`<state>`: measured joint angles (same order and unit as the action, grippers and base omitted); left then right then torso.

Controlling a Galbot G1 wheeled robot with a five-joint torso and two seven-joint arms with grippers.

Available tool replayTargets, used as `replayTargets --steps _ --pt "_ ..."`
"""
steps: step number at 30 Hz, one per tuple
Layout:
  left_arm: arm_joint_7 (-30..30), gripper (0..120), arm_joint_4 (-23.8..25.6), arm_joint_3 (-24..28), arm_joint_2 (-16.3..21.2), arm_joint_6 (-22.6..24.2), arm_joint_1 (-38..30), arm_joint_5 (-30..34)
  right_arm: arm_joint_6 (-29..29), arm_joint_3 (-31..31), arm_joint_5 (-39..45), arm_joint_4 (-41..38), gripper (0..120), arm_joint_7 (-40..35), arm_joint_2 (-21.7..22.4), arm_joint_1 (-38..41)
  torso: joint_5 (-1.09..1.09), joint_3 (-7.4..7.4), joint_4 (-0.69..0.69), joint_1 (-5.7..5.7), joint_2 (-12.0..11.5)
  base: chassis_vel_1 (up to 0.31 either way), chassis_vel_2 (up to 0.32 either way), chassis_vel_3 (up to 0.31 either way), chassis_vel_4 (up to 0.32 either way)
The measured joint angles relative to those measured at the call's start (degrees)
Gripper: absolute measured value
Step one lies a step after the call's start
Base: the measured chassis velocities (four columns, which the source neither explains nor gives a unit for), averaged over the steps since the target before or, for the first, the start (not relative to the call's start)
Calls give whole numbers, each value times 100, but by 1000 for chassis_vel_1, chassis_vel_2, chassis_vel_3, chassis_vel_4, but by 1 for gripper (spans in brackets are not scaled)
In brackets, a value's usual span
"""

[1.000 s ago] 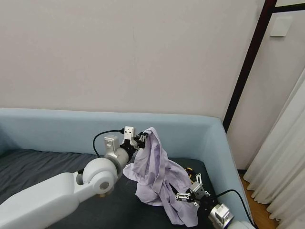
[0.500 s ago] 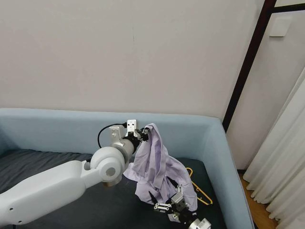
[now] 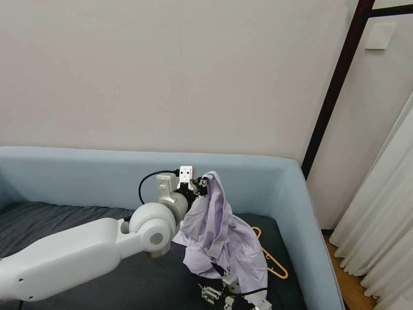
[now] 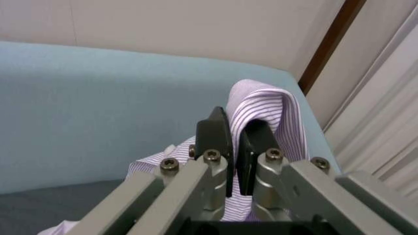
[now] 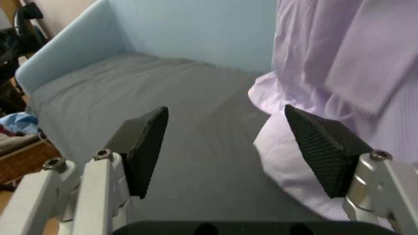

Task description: Pick up the clothes from the sofa and hang them on the clothes hanger.

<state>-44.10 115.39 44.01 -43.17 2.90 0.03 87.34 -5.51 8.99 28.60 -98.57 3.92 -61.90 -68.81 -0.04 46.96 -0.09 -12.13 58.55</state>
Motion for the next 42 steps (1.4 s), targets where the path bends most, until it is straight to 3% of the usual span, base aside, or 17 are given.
replayTargets --steps 7,17,25,33,42 --pt "-41 0 -17 334 5 -51 -402 188 67 -43 232 508 71 -11 -322 310 1 0 3 0 0 0 0 0 0" --pt "-93 0 11 370 18 -41 -509 362 311 -304 761 1047 72 -65 -515 464 0 0 2 0 0 0 0 0 0" --pt "-101 0 101 387 118 -10 -546 420 350 -662 971 1191 72 -122 -759 605 1 0 2 0 0 0 0 0 0" --pt "-81 0 190 247 270 -5 -372 343 427 -840 1196 1130 72 -186 -691 667 0 0 2 -1 0 0 0 0 0" --pt "-39 0 160 243 348 57 -318 211 335 -855 1072 838 37 -154 -542 516 0 0 1 0 0 0 0 0 0"
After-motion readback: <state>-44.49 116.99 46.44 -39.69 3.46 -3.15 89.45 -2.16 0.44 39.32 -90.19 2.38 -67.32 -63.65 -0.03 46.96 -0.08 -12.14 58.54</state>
